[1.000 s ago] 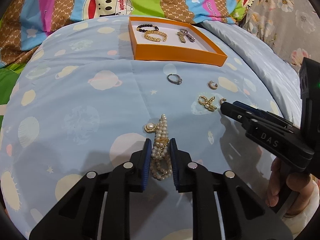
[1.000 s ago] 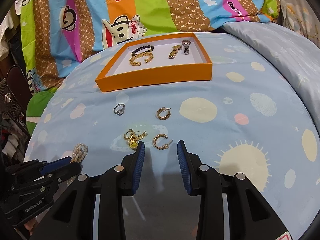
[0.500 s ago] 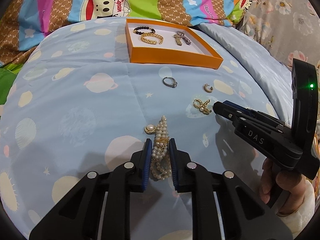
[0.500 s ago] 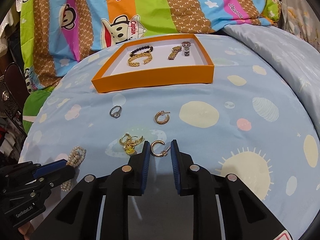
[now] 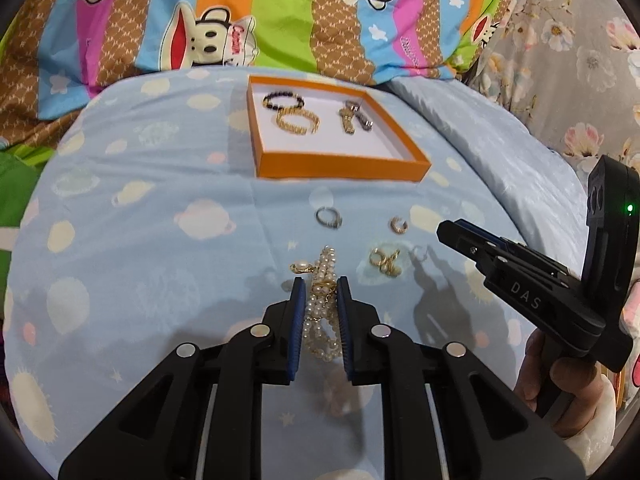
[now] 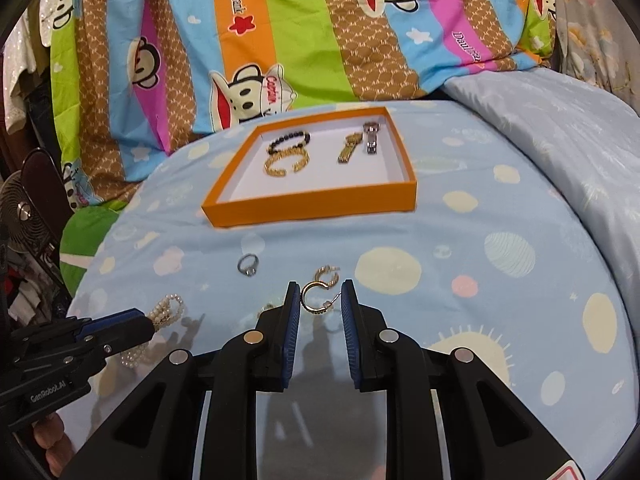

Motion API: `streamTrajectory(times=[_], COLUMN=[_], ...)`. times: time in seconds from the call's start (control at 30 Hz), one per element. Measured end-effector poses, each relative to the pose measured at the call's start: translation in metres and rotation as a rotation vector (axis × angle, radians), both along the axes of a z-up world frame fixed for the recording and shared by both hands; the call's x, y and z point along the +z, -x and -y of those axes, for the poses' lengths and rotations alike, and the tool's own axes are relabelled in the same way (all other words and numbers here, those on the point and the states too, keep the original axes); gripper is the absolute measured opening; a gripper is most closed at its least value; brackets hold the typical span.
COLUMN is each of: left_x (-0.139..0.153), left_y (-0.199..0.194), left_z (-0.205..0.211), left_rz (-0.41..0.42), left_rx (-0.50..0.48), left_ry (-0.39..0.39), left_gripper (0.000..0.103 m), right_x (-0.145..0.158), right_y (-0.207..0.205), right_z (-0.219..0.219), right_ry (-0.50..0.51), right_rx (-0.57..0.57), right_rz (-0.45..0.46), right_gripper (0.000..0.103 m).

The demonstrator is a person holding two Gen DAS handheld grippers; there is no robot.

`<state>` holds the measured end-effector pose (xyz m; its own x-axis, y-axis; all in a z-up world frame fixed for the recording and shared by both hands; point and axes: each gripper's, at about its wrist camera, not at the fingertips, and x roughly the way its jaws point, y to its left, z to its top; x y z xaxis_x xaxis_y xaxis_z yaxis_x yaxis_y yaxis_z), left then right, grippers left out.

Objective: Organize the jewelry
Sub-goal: 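Carry both items to the box and open the left tool over it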

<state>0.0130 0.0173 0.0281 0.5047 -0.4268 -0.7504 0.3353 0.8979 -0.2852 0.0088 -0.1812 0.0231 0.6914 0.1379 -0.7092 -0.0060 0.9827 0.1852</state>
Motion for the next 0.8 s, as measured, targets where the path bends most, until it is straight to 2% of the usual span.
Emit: streamTrajectory(times=[0.3, 0.43, 0.53, 0.8], left_x=[0.048, 0.056, 0.048, -0.002], left_y=[-0.043, -0.076, -0.102, -0.161], left_z=[0.017, 0.03, 0.043, 0.063], left_rz=[0.157, 0.192, 0.181, 0.067], left_rx=[-0.007, -0.006, -0.011, -0.011], left_ry=[0.007, 0.017, 0.017, -0.018], left_gripper=[0.015, 0.015, 0.015, 0.015], right_x=[0.03, 0.035, 0.029, 0.0], right_y=[-0.038, -0.067, -0.093, -0.143], right_z=[0.012, 0.018, 0.021, 0.023], right_ry=[0.013, 0.009, 0.001, 0.007], right_rx=[0.001, -0.001, 0.001, 0.007], right_rz=[0.075, 0.086, 0.073, 0.009], right_gripper=[0.019, 0.019, 0.019, 0.019])
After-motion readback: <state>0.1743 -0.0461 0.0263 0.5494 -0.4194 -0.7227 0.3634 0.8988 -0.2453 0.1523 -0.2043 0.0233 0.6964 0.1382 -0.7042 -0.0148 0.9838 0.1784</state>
